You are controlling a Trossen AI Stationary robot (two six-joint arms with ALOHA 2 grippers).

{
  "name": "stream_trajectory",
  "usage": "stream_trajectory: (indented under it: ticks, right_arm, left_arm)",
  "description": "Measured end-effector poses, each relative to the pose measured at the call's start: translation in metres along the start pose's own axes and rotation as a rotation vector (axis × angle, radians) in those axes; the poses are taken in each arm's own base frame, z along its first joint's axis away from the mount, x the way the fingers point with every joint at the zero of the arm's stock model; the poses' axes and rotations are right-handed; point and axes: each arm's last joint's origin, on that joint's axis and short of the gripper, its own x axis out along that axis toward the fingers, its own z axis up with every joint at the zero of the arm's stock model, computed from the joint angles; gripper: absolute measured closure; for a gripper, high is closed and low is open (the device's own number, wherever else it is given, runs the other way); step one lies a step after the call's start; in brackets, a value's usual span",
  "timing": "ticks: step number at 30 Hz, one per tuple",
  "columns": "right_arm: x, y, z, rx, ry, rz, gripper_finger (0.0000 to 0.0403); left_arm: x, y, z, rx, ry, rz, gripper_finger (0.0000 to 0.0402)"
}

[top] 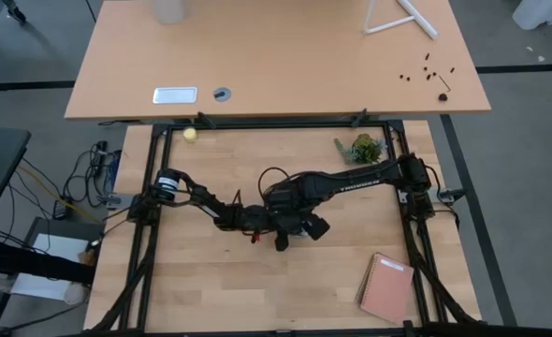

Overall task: Screw lightbulb
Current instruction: Insert the white lightbulb into the lamp

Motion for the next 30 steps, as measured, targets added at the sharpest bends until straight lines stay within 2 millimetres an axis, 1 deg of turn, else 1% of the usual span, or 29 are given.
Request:
stream_trajectory:
  ticks: [2, 4, 7, 9, 13, 14, 16, 19, 22, 28, 30]
  right_arm:
    - [0.0, 0.0, 0.001, 0.108, -0.008, -0.005, 0.0148]
    - [0.001, -0.001, 0.001, 0.233, -0.019, -0.01, 0.0132]
    - [0.003, -0.003, 0.003, 0.447, -0.027, -0.01, 0.0113]
    - [0.005, -0.004, 0.003, 0.607, -0.038, -0.012, 0.0109]
    - [0.005, -0.01, 0.002, 0.995, -0.057, -0.013, 0.0124]
    - [0.005, -0.011, 0.001, 1.055, -0.055, -0.011, 0.013]
    - [0.005, -0.012, 0.0, 1.12, -0.055, -0.01, 0.0141]
    - [0.005, -0.012, 0.0, 1.13, -0.055, 0.009, 0.0151]
    - [0.004, -0.012, 0.0, 1.025, -0.059, 0.03, 0.014]
    - [-0.004, -0.013, 0.004, 0.775, -0.095, 0.034, 0.0067]
    - [-0.009, -0.014, 0.006, 0.662, -0.114, 0.024, 0.0042]
  left_arm:
    - [0.0, 0.0, 0.0, 0.0, 0.0, 0.0, 0.0211]
    - [0.0, 0.0, 0.0, 0.0, 0.0, 0.0, 0.0211]
    - [0.0, 0.0, 0.0, 0.0, 0.0, 0.0, 0.0211]
    - [0.0, 0.0, 0.0, 0.0, 0.0, -0.001, 0.0211]
    - [0.0, 0.0, 0.0, 0.001, 0.0, -0.001, 0.0211]
    - [0.0, 0.0, 0.0, 0.0, 0.0, -0.001, 0.0211]
    - [0.0, 0.0, 0.0, 0.0, 0.0, -0.003, 0.0211]
    - [0.0, 0.0, 0.0, 0.0, 0.0, -0.003, 0.0211]
    - [0.0, 0.0, 0.0, 0.0, 0.0, -0.001, 0.0211]
    - [0.0, 0.0, 0.0, -0.004, 0.0, -0.001, 0.0211]
    - [0.0, 0.0, 0.0, -0.005, -0.001, -0.001, 0.0211]
